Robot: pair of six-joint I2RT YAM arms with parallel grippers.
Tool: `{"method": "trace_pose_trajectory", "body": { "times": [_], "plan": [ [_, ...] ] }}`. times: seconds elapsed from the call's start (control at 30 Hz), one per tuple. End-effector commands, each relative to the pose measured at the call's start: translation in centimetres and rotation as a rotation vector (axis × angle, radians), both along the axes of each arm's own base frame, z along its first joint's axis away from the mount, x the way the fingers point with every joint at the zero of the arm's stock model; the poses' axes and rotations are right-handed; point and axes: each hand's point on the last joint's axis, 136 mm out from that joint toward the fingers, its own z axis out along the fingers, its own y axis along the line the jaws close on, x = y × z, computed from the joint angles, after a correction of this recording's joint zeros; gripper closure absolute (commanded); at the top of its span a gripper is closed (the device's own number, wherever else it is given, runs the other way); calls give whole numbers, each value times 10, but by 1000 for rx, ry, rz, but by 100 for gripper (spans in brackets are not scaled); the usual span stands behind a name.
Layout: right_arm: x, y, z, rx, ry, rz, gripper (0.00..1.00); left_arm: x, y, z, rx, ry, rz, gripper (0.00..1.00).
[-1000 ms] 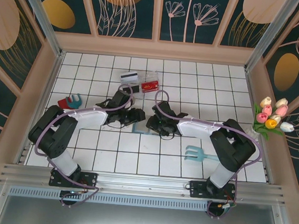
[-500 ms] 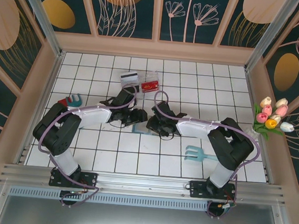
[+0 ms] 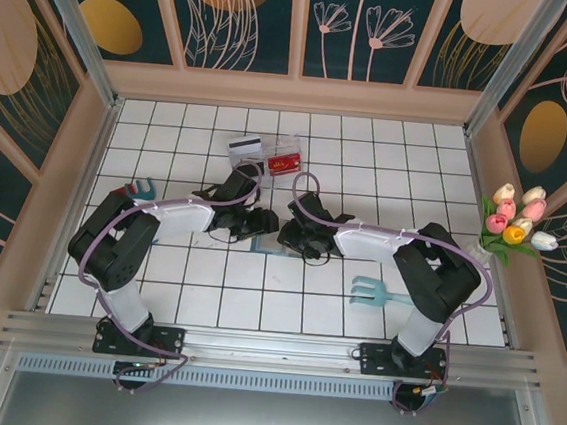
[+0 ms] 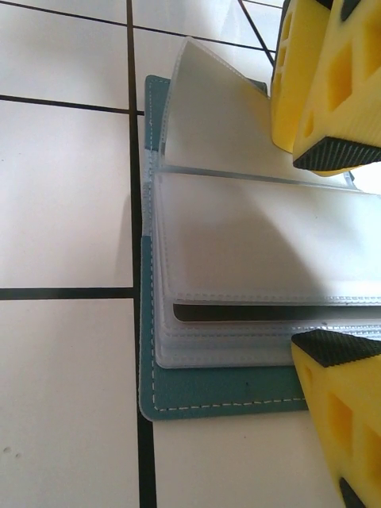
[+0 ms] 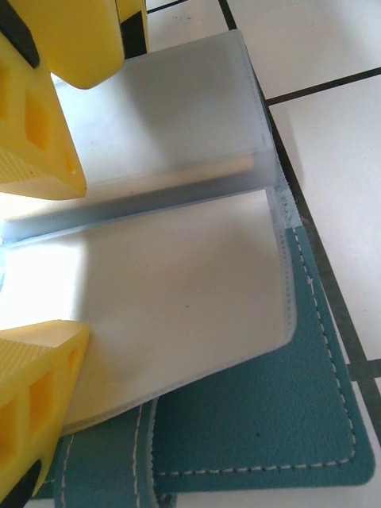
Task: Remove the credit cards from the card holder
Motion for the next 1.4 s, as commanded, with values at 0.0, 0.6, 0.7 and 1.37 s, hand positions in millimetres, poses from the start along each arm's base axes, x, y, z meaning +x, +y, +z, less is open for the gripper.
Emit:
{"method": "trace_pose_trajectory", "body": {
  "times": [0.0,0.6,0.7,1.37],
  "plan": [
    [-2,-3,-9,-12,31,-6,54,0,-1,3,29,-7,-27,42],
    [-4,-1,-13,-10,41,5,56,0,3,9,64,-41,-67,64],
    [-4,-1,-13,-10,41,5,56,4,8,11,102,-57,-61,61],
    [-6,-1,-21,-35,71,13,57,3,5,1,101,-49,-90,66]
  ]
}}
